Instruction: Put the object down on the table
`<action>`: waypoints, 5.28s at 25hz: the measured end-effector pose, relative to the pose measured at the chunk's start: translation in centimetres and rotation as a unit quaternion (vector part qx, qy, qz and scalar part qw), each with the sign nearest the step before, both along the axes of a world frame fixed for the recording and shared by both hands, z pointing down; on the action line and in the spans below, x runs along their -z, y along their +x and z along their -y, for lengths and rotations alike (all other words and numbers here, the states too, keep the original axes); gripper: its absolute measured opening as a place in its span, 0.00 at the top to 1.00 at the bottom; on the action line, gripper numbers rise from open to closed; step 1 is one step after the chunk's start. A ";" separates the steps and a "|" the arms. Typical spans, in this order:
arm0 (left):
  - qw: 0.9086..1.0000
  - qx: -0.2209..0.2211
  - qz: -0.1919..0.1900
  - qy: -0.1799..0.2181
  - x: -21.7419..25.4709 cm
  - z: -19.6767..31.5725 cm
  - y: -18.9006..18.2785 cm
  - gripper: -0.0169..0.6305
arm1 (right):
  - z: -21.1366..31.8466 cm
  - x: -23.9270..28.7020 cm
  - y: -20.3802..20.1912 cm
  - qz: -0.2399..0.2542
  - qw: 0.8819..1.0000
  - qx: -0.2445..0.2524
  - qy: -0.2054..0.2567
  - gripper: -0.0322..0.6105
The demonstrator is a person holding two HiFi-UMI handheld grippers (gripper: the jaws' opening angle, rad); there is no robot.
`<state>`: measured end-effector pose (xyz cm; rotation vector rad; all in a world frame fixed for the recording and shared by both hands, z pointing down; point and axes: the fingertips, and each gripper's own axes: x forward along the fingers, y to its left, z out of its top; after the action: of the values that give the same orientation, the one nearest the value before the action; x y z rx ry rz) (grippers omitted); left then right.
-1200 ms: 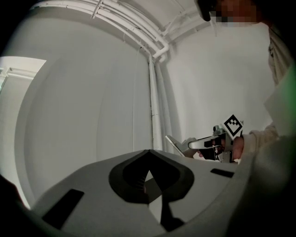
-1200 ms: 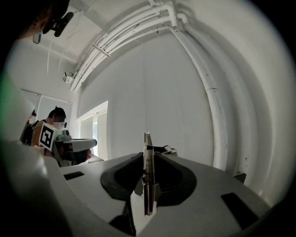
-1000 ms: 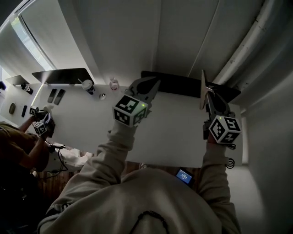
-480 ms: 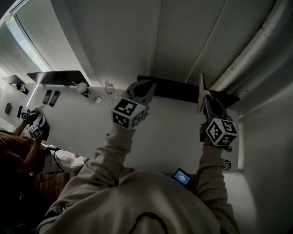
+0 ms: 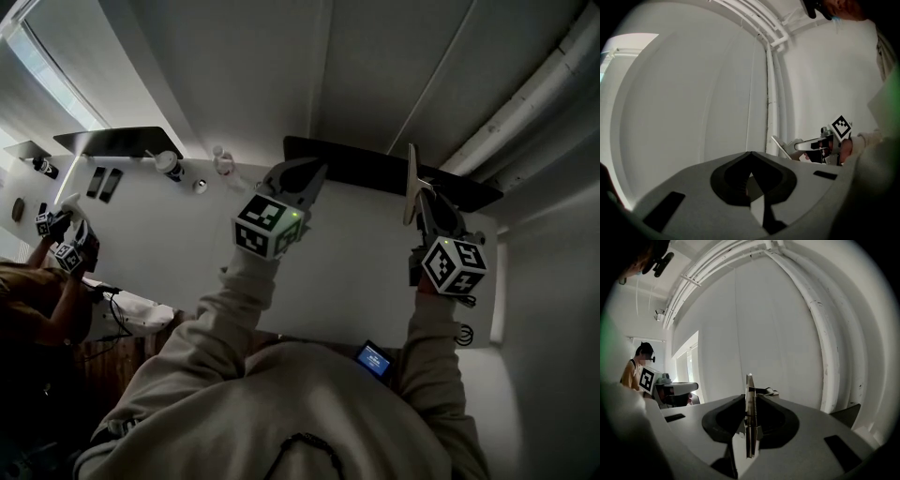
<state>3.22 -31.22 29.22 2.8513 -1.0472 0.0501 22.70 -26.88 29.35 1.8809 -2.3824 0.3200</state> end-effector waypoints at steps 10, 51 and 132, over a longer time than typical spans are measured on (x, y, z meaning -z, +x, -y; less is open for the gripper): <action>0.999 0.003 0.014 -0.049 -6.8 -0.8 0.3 0.97 | -0.8 -6.3 0.4 0.013 0.999 -0.003 -0.044 0.80; 0.985 0.007 0.030 -0.168 -21.8 -3.8 1.1 0.97 | -2.3 -19.4 0.0 0.020 0.990 0.017 -0.138 0.80; 0.941 0.004 0.070 -0.330 -44.0 -13.2 -1.5 0.97 | -10.5 -46.3 -3.9 0.114 0.936 0.014 -0.332 0.80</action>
<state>1.73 -18.07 73.20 2.2525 -0.8506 0.5074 18.77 -16.39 75.62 1.5407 -2.0257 1.2206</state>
